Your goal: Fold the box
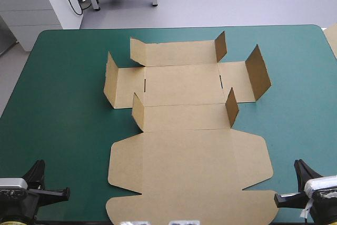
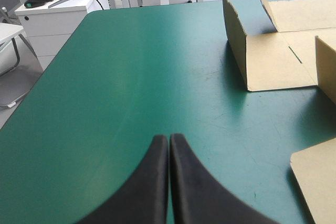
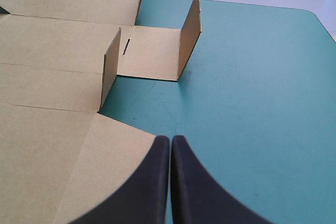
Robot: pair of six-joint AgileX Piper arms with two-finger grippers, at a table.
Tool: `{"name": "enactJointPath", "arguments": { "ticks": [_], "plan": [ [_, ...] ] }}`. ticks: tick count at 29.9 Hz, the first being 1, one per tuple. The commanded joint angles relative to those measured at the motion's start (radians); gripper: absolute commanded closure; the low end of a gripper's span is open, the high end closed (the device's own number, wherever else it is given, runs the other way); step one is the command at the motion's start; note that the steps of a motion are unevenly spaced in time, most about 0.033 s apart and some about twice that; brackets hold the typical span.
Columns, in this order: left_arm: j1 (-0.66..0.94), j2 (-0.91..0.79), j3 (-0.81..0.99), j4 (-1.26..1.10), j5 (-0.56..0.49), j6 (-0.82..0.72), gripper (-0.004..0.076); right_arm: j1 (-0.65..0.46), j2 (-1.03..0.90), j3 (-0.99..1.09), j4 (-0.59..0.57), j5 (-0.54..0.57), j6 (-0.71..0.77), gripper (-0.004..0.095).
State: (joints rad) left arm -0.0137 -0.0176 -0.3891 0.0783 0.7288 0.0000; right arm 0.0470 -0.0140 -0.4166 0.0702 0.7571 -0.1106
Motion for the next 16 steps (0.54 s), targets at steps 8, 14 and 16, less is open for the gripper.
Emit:
{"name": "enactJointPath", "arguments": {
  "ticks": [8,14,16],
  "plan": [
    [-0.007,-0.006,-0.021,-0.003,-0.077,0.000,0.0731,0.005,-0.024,-0.026,-0.007,-0.080,-0.005,0.0910],
    [-0.007,-0.006,-0.021,-0.003,-0.077,0.000,0.0731,0.005,-0.012,-0.052,-0.005,-0.159,-0.011,0.0910],
    [-0.007,-0.006,-0.021,-0.003,-0.077,0.000,0.0731,0.005,0.014,-0.075,-0.005,-0.159,-0.011,0.0910]
  ]
}}
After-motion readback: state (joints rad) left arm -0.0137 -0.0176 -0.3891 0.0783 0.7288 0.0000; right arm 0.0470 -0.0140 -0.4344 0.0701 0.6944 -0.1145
